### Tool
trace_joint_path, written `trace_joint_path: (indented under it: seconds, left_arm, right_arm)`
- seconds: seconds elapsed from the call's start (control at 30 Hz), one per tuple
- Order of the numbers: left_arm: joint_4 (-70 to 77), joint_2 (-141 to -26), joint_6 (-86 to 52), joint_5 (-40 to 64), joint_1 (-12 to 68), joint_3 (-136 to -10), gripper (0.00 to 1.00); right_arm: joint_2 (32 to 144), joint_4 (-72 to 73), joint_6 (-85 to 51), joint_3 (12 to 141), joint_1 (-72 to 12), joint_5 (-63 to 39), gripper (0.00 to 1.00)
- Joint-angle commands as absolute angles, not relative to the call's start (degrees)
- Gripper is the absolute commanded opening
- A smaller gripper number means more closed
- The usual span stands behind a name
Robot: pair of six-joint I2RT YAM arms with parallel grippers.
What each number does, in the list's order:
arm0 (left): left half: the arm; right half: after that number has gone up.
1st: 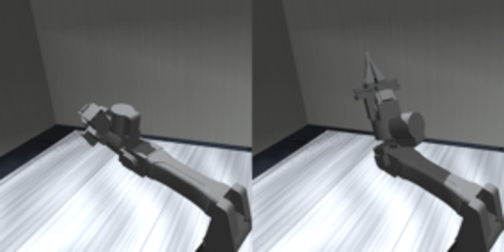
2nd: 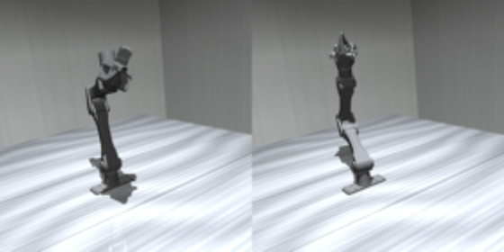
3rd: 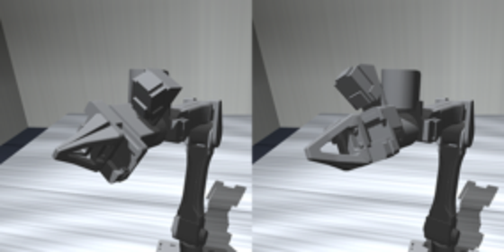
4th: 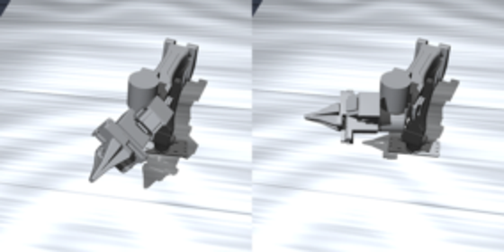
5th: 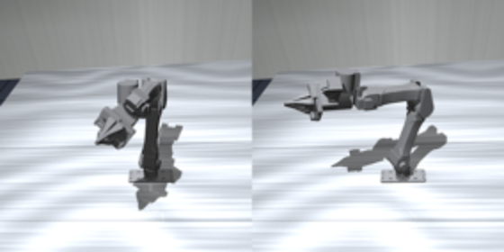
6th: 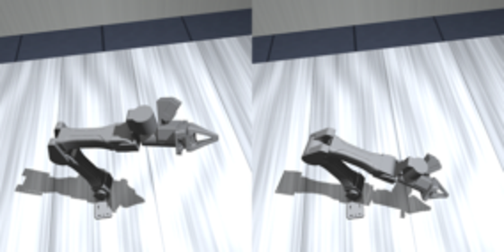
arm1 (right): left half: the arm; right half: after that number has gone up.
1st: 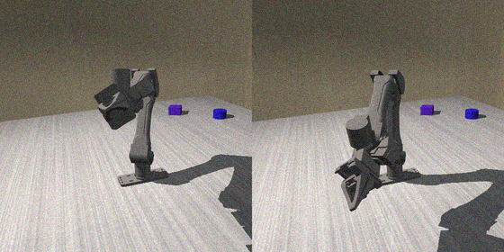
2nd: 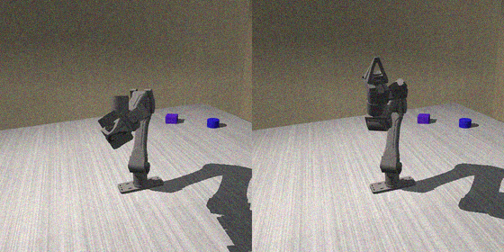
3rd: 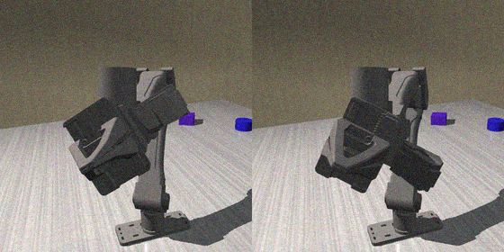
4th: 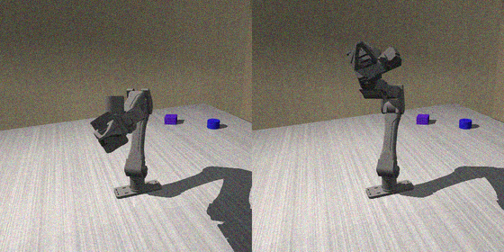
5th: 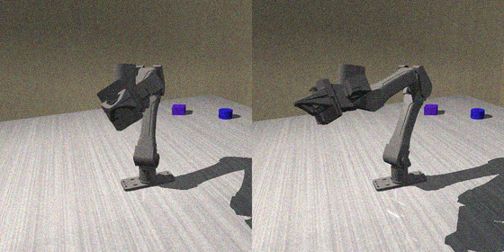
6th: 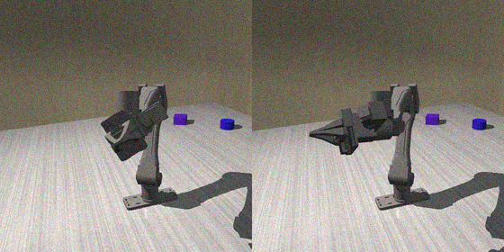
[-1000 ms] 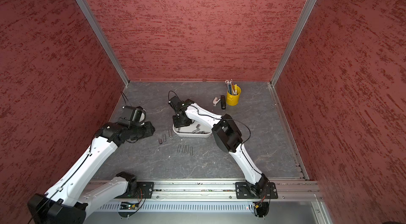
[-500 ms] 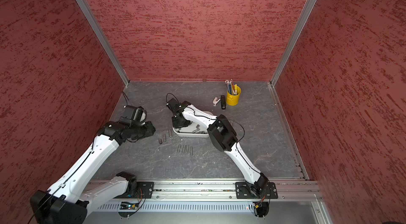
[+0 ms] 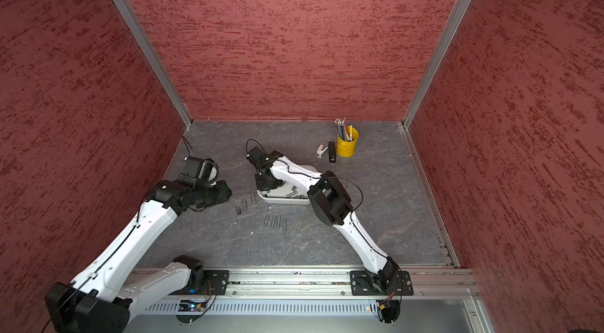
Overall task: Take out the socket from the storage box
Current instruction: Pick up the socket head from the storage box.
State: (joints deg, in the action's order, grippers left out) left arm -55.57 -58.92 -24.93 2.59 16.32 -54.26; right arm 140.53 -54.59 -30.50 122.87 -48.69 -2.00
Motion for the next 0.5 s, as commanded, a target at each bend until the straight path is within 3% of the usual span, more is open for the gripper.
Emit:
trace_joint_path:
  seconds: [0.0, 0.47]
  left_arm:
    - [-54.5, -58.0, -24.0, 2.8, 16.1, -53.5, 0.37]
    - [-54.5, -58.4, -23.9, 3.0, 16.1, -53.6, 0.37]
  right_arm:
    - [135.7, -54.3, -29.5, 121.5, -49.2, -0.4, 0.13]
    - [121.2, -51.7, -30.3, 110.9, -45.4, -7.9, 0.12]
